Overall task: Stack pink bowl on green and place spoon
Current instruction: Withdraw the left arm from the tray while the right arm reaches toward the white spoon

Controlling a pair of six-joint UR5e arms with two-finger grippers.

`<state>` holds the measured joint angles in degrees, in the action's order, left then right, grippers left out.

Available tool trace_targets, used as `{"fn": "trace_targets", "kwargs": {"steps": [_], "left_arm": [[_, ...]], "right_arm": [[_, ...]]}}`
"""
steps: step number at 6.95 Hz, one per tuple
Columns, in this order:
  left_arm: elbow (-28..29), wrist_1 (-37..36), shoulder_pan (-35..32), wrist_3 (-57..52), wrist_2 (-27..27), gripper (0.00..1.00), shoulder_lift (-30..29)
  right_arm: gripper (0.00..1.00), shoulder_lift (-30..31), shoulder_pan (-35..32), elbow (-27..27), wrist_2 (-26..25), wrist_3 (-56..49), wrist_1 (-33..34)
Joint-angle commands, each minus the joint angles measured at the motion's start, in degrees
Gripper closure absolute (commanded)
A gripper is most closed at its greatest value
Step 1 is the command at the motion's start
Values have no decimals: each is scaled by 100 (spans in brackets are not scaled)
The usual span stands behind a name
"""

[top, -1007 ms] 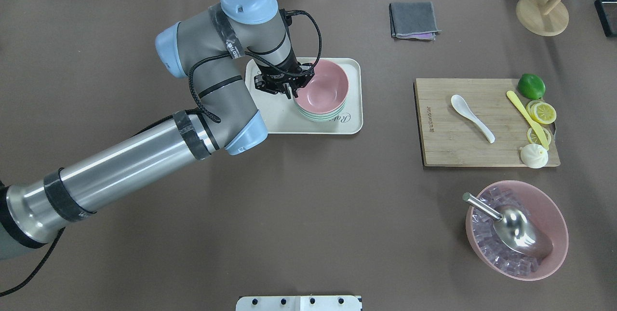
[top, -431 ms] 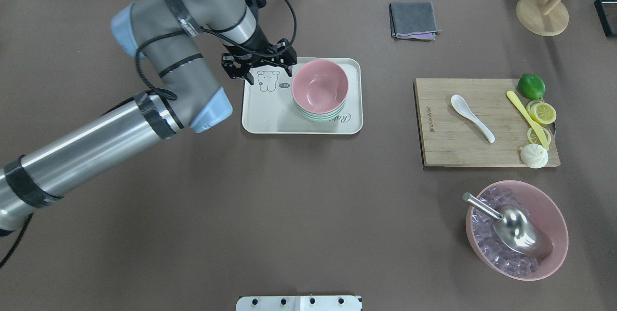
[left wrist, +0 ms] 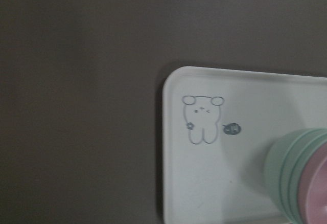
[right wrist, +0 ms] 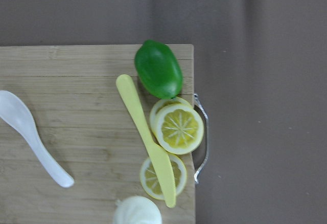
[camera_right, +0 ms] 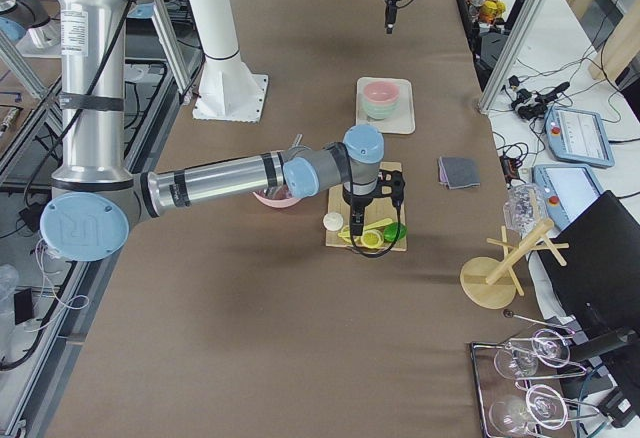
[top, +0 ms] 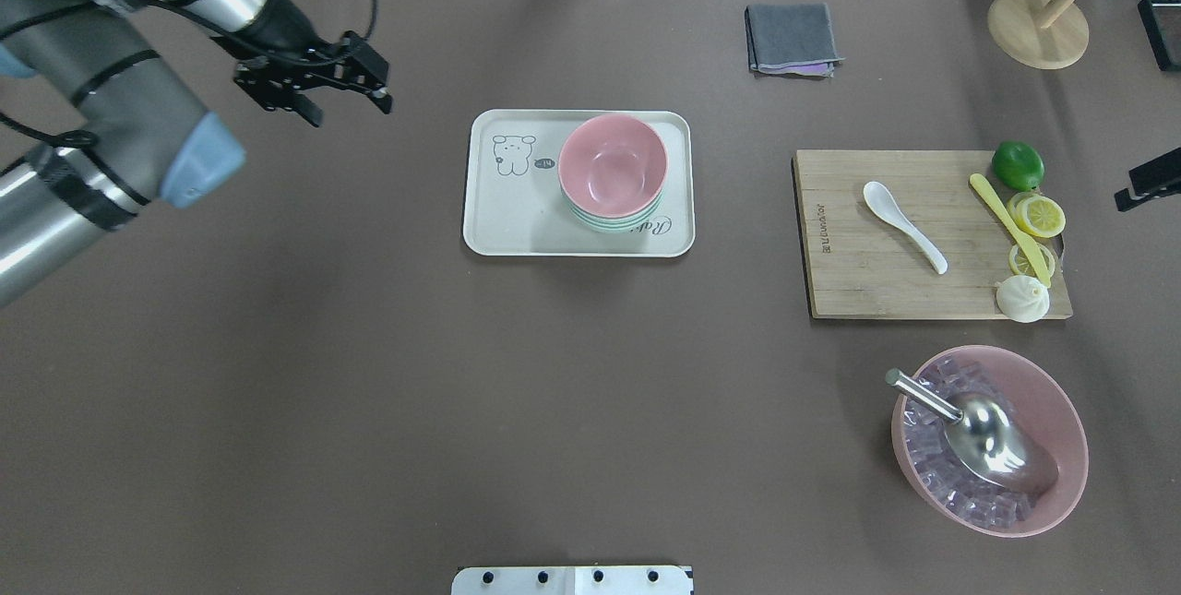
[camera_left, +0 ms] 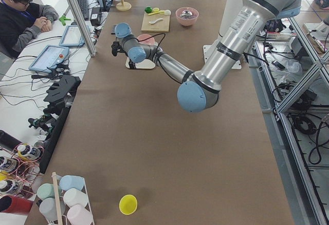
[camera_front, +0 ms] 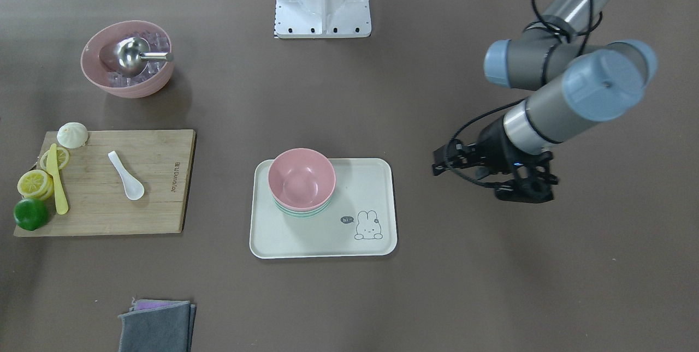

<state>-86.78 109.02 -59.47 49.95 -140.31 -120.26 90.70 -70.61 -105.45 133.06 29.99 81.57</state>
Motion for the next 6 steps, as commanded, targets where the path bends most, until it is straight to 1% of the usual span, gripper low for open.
{"fn": "trace_targets", "kwargs": {"steps": [1, 2, 3, 4, 5, 6], "left_arm": [[-469, -30, -948, -2057, -251, 1, 1437], [-410, -48, -1439, -3312, -252, 1, 2027], [-314, -413, -2036, -4761, -217, 1, 2468], [-278, -1043, -2547, -6072, -164, 1, 2664], [-278, -1450, -2769, -6668, -120, 1, 2675], [-269, -1480, -2798, -6796, 133, 1, 2701]], "right_arm": [[0, -656, 860, 7, -593, 560, 8], [0, -737, 1091, -2, -788, 491, -10], [1, -773, 1406, 7, -1086, 247, -401], [1, -756, 1836, 137, -1593, -452, -814], [1, -703, 1962, 252, -1642, -772, -940], [1, -659, 2068, 470, -1642, -1089, -1324]]}}
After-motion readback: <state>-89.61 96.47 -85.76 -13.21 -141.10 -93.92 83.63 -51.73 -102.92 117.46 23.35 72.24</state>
